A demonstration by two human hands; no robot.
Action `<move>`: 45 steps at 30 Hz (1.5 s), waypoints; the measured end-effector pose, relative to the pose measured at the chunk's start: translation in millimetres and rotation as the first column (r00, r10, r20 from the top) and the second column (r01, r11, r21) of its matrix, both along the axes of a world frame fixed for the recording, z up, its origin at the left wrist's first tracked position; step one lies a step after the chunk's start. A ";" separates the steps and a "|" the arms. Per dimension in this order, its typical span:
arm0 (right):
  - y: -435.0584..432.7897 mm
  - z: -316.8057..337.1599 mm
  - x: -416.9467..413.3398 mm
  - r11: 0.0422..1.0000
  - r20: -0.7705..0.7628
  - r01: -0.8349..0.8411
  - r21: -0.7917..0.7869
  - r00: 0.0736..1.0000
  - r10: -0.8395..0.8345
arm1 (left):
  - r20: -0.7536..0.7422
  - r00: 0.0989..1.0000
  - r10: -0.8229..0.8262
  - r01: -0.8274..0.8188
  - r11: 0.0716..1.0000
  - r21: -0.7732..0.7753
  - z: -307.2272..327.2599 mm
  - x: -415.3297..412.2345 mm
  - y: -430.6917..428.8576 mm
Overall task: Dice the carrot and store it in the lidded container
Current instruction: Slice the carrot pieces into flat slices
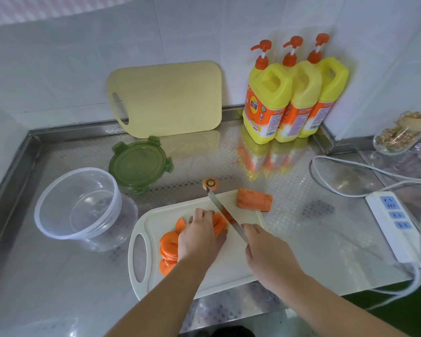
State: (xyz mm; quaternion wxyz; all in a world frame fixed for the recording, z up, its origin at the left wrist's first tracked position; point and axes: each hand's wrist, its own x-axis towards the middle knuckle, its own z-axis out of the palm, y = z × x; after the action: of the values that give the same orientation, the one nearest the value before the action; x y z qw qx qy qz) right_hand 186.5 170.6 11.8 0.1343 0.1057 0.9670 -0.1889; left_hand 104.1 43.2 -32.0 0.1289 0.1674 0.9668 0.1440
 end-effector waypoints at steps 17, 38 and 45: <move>5.1 1.0 4.5 0.998 0.010 0.042 -0.047 0.999 -0.041 | -0.044 0.989 0.140 -0.120 0.943 0.310 -9.9 -1.9 -9.6; 10.8 -6.8 -0.4 1.000 0.037 -0.024 0.010 0.999 0.024 | 0.149 0.980 0.134 -0.149 0.984 0.096 -0.3 -26.0 -5.7; 9.2 -5.3 -0.3 0.999 0.042 -0.040 0.017 0.998 0.039 | 0.149 0.980 0.132 -0.151 0.981 0.119 -0.7 -24.5 -4.7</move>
State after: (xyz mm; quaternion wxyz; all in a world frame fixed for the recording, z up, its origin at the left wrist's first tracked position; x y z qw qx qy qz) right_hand 186.2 179.8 6.5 0.1571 0.0915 0.9675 -0.1756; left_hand 79.6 38.5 -32.7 0.1749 0.0955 0.9534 0.2267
